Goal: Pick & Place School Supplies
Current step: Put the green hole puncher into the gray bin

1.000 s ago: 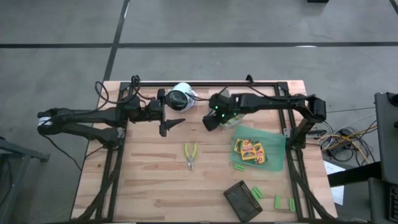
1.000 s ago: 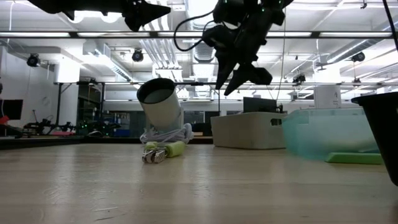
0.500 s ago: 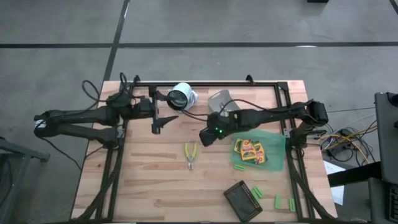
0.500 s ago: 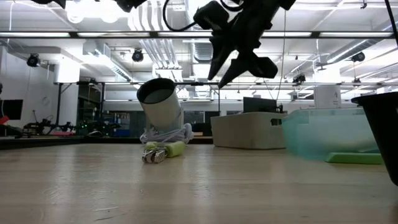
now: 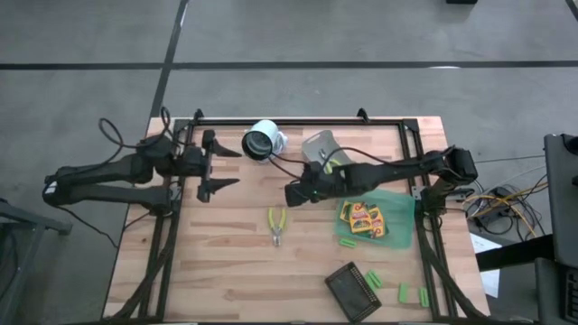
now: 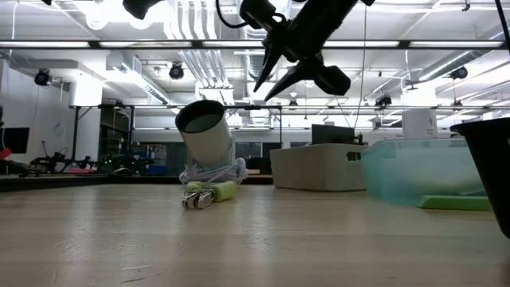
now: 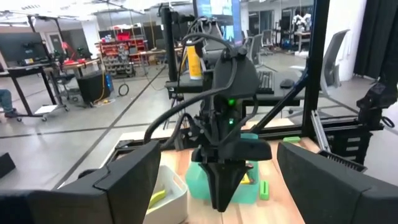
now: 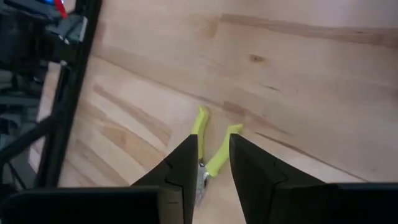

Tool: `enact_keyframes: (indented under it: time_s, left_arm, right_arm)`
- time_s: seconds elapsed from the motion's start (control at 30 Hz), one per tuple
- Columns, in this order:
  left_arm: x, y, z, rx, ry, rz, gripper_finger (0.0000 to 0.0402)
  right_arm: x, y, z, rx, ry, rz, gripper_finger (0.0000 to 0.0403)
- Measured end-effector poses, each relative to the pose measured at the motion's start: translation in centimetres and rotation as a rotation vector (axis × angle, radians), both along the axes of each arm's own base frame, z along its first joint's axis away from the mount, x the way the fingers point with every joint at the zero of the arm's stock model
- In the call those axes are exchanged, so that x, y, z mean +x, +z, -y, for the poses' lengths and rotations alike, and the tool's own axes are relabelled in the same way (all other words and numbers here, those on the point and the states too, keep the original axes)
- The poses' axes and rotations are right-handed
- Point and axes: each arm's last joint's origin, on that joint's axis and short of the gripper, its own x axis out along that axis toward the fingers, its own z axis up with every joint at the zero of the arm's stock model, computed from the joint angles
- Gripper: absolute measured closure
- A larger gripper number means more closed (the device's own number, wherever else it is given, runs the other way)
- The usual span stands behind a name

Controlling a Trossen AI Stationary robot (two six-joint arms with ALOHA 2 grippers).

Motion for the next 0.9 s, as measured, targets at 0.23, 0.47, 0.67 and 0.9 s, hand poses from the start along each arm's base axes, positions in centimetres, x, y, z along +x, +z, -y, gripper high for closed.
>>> enact_keyframes:
  time_s: [0.23,0.47,0.67,0.9]
  left_arm:
    - [0.4,-0.3,-0.1,-0.004,0.0,-0.023,0.0074]
    - [1.1,-0.7,-0.2,-0.008,0.0,-0.051,0.0074]
    - [1.6,-1.1,-0.2,-0.012,0.0,-0.076,0.0074]
    - [2.4,-1.6,-0.4,-0.017,0.0,-0.11,0.0073]
  right_arm:
    - [0.0,0.0,0.1,-0.014,-0.031,0.005,0.0328]
    - [0.1,0.1,0.1,-0.025,-0.017,0.013,0.033]
    - [0.1,0.1,0.1,-0.044,0.007,0.013,0.033]
    - [0.5,0.5,0.1,-0.038,0.003,0.054,0.033]
